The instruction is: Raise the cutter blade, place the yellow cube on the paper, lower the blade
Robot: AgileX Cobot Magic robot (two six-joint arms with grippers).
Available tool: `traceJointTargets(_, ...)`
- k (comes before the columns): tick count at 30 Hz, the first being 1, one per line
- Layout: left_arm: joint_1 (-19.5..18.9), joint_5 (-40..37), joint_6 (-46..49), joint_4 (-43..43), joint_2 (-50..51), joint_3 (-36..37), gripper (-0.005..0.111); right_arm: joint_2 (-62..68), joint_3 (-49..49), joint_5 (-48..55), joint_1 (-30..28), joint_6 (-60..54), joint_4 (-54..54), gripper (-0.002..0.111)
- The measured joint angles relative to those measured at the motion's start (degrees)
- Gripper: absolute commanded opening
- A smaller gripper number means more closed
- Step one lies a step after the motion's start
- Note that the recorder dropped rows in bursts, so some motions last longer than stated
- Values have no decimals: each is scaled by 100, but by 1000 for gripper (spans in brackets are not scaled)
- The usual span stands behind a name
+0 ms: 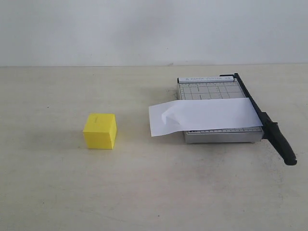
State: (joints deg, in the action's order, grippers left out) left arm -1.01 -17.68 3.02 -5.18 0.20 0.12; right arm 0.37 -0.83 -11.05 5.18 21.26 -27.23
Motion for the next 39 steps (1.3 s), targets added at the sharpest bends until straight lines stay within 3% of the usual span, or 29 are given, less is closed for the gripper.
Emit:
traceJointTargets(4, 0, 0, 0, 0, 0, 0, 4, -13, -597, 1213, 0, -184, 697, 10)
traceJointTargets(6, 0, 0, 0, 0, 0, 0, 4, 7, -1003, 1961, 0, -501, 937, 28)
traceJointTargets(10, 0, 0, 0, 0, 0, 0, 4, 488, -1704, 3197, 0, -1135, 1073, 74)
traceJointTargets(11, 0, 0, 0, 0, 0, 0, 4, 680, -1898, 3474, 0, -1236, 1101, 78)
traceJointTargets(15, 0, 0, 0, 0, 0, 0, 4, 1563, -2445, 4056, 0, -1371, 1250, 71)
traceJointTargets(20, 0, 0, 0, 0, 0, 0, 4, 3310, -3317, 4835, 0, -1747, 1505, 73)
traceJointTargets(26, 0, 0, 0, 0, 0, 0, 4, 6260, -4605, 5952, 0, -2860, 1708, 73)
traceJointTargets(30, 0, 0, 0, 0, 0, 0, 4, 7429, -4754, 5780, 0, -3034, 2282, 73)
traceJointTargets(39, 0, 0, 0, 0, 0, 0, 4, 8654, -4766, 4963, 0, -3470, 2257, 73)
